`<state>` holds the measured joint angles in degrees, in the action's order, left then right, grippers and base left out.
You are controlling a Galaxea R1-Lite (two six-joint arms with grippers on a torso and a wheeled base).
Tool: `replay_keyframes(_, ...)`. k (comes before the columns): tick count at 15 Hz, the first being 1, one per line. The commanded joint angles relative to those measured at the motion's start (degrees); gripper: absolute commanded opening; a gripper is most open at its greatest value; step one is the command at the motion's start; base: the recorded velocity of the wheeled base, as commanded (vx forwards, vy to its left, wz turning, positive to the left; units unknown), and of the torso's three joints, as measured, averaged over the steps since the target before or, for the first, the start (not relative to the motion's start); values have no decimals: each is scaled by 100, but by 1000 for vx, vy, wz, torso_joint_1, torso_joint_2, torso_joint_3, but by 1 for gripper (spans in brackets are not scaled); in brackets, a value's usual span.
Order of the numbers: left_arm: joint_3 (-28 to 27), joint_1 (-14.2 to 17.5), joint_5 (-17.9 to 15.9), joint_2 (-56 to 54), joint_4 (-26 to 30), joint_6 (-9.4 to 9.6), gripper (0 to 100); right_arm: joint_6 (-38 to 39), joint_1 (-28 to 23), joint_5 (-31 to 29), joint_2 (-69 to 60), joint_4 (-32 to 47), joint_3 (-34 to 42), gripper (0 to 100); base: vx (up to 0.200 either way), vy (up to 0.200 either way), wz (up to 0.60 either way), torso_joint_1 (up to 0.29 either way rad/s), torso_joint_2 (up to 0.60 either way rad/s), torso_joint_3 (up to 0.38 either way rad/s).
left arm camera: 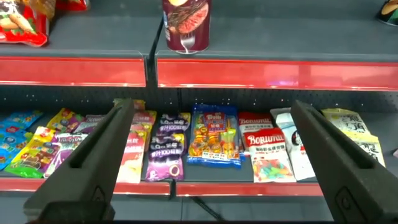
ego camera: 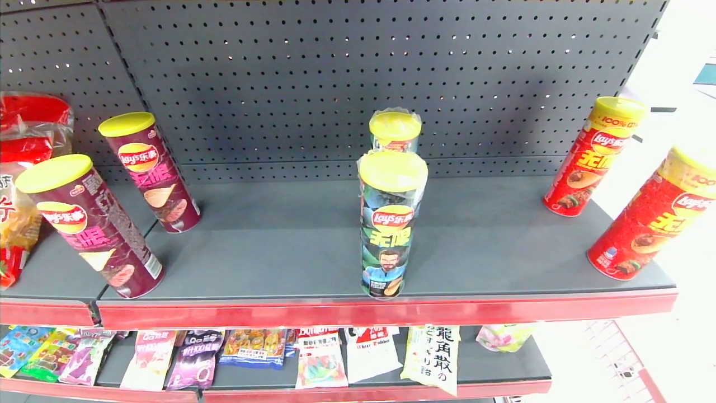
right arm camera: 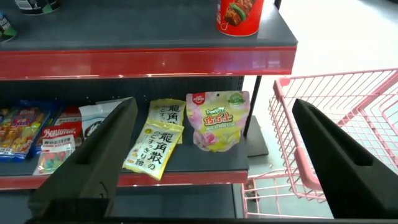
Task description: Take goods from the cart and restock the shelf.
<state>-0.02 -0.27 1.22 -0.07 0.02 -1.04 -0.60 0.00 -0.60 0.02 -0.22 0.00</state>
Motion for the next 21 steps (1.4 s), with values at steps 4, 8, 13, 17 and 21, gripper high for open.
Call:
replay_keyframes(4,2,0,-8,7,-2,7,100,-2,0,7,-2,-4,0,100,0,150,0,-2,-1,-1)
replay_keyframes(8,2,0,-8,7,-2,16,100,7,0,7,-2,-4,0,100,0,0,0,0,0,0)
replay_keyframes(13,2,0,1,7,-2,16,100,7,0,16,-2,-4,0,100,0,0,0,0,0,0)
replay_keyframes(17,2,0,-8,7,-2,16,100,25,0,16,-2,-4,0,100,0,0,0,0,0,0)
replay_keyframes(21,2,0,-8,7,-2,16,100,16,0,25,-2,-4,0,100,0,0,0,0,0,0)
